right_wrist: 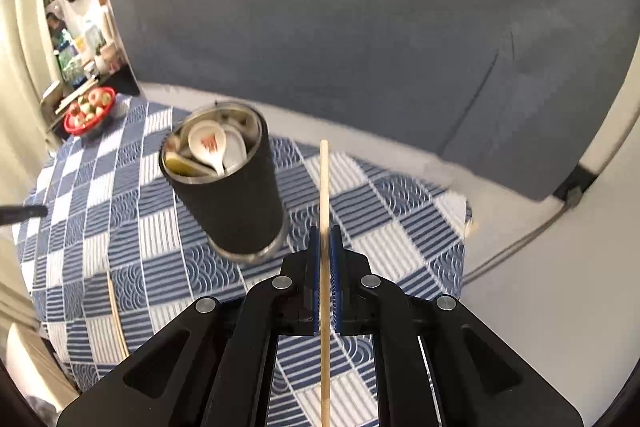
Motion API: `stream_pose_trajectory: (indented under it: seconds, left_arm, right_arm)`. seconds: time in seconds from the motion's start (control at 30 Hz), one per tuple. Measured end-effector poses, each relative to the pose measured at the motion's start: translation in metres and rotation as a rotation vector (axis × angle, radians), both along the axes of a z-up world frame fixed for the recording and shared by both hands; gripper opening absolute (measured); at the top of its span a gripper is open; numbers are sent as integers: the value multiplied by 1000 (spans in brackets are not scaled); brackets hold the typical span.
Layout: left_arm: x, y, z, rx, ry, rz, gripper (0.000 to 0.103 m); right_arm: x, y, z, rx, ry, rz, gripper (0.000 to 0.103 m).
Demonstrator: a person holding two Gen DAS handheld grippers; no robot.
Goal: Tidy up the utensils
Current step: 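Lift the chopstick with the right gripper and carry it toward the black cup, then lower the chopstick into the black cup and open the right gripper while the left gripper drops its chopstick in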
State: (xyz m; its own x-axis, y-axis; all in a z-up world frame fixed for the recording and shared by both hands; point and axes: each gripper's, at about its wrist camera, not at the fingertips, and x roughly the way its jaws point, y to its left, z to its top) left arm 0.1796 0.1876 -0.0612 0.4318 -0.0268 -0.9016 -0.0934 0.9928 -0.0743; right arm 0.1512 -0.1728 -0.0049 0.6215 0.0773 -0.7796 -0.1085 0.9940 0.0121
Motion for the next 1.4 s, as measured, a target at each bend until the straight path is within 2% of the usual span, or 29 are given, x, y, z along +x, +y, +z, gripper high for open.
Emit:
stream_pose_trajectory:
  seconds: [0.07, 0.17, 0.3, 0.47, 0.57, 0.8, 0.97, 1.1, 1.3, 1.4]
  left_arm:
    - [10, -9, 11, -16, -19, -19, 5]
    - [27, -27, 33, 17, -60, -56, 5]
    - [43, -46, 57, 6, -102, -78, 5]
    - [53, -78, 90, -16, -204, -115, 5]
    - [55, -98, 106, -30, -269, -149, 5]
    - [61, -135, 133, -122, -390, -220, 5]
    - [72, -157, 137, -188, -445, -271, 5]
    - [76, -174, 136, -255, -520, -325, 5]
    - [92, -180, 121, -392, -565, -337, 5]
    - [97, -187, 111, -404, -585, -347, 5]
  right_arm:
    - [6, -4, 10, 14, -27, 1, 4]
    - [14, -5, 24, 16, -76, 12, 4]
    - [22, -8, 45, 28, -157, 29, 4]
    - [37, -13, 65, 68, -232, 78, 5]
    - [46, -13, 72, 91, -261, 115, 5]
    - [68, -9, 66, 173, -292, 199, 5]
    - [84, -4, 55, 226, -302, 235, 5]
    - [91, -1, 50, 283, -363, 268, 5]
    - [104, 8, 39, 326, -386, 313, 5]
    - [110, 11, 36, 353, -397, 324, 5]
